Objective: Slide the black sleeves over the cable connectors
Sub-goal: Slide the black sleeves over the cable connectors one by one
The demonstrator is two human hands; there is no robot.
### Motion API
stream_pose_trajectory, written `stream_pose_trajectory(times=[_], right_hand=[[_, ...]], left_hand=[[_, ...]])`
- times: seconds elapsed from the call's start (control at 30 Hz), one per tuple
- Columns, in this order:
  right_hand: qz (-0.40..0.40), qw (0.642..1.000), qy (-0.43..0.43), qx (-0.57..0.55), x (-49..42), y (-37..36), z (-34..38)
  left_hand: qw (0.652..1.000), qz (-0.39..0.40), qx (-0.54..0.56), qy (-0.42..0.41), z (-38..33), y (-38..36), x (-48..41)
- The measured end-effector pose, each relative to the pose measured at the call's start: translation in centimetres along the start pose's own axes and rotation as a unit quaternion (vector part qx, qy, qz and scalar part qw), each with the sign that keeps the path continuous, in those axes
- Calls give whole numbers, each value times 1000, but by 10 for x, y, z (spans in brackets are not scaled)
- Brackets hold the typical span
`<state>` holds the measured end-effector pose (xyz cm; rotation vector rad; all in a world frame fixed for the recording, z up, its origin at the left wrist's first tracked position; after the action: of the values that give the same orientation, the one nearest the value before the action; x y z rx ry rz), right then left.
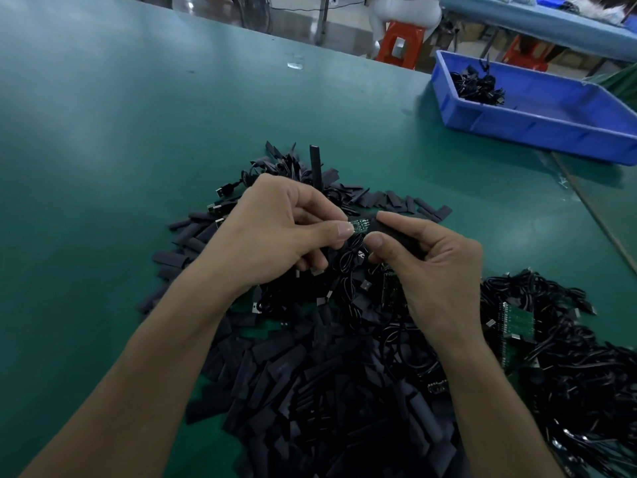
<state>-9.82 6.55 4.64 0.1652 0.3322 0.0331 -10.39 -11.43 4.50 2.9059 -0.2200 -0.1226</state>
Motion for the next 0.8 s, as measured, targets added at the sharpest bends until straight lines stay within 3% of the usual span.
stream_pose_trajectory(times=[0.8], right_hand=[[56, 998, -11, -5, -2, -4, 1]], left_hand=[[999, 35, 30, 14, -1, -1, 1]])
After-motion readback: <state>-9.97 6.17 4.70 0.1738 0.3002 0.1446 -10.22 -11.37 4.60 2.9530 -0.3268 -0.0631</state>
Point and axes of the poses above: each hand's wrist, its own x-axis away from the middle knuckle, its own y-axis out of the back of the hand, z = x × y, the point moved 8 cm from there along -x, towards the middle knuckle, and after that the axes turned 2 degrees about z, right-handed, at the moved point
